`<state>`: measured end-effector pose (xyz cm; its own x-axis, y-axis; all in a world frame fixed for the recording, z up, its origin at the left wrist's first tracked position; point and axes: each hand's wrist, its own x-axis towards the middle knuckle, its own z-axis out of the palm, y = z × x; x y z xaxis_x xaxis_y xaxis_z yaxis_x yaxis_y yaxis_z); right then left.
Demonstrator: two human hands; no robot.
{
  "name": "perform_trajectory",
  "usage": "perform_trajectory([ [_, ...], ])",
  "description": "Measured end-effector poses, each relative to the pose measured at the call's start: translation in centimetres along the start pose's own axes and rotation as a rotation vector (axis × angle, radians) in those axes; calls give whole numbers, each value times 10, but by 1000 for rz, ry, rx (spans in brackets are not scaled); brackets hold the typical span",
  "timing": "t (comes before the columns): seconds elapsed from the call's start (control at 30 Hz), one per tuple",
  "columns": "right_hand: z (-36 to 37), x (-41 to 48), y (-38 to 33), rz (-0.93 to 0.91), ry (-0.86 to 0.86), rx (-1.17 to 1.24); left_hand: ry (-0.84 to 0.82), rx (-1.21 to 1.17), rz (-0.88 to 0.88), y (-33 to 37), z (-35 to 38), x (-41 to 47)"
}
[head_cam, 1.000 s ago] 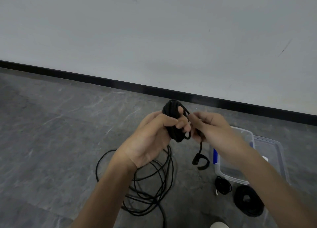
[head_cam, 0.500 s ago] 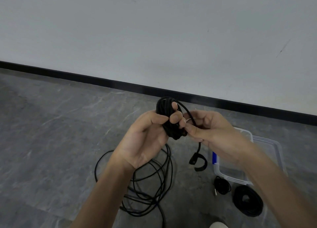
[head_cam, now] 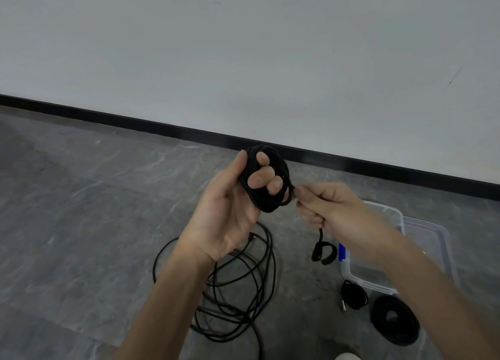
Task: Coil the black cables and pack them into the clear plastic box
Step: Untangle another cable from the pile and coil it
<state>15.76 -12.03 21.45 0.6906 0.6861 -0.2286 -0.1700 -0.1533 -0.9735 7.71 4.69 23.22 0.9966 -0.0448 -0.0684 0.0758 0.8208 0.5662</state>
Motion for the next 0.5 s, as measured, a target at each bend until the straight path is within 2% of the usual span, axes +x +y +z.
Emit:
perform_trajectory([
  [0.17, 0, 3, -1, -47, 255, 0, -11, 117, -46, -1, 2, 0],
  [0.37, -1, 2, -2, -101, 431, -21, -41, 229, -88, -5, 6, 0],
  [0.43, -1, 1, -2, -112, 430, -59, -38, 243, -80, -4, 7, 0],
  [0.5, 0, 0, 0, -75, 328, -170, -33, 219, -59, -3, 7, 0],
])
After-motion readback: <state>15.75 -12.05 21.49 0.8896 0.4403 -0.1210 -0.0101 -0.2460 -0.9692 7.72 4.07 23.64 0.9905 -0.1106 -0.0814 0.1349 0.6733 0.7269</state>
